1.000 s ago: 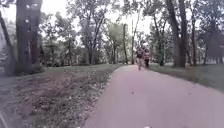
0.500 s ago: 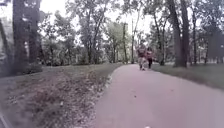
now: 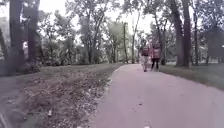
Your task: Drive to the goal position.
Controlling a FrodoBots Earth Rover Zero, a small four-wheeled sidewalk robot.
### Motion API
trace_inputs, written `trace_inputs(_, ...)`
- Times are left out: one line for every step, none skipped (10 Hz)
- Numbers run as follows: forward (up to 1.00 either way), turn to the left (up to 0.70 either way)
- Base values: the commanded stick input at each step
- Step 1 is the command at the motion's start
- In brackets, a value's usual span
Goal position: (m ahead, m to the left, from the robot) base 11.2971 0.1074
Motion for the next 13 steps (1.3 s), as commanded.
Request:
trace_inputs(0.68, -0.14)
trace_inputs(0.68, -0.14)
trace_inputs(0.68, -0.11)
trace_inputs(0.68, -0.08)
trace_inputs(0.69, -0.02)
trace_inputs(0.69, 0.0)
trace_inputs(0.69, 0.0)
trace_inputs(0.68, 0.0)
trace_inputs(0.69, 0.0)
trace_inputs(0.69, 0.0)
trace_inputs(0.68, 0.0)
trace_inputs(0.69, 0.0)
trace_inputs(0.68, 0.0)
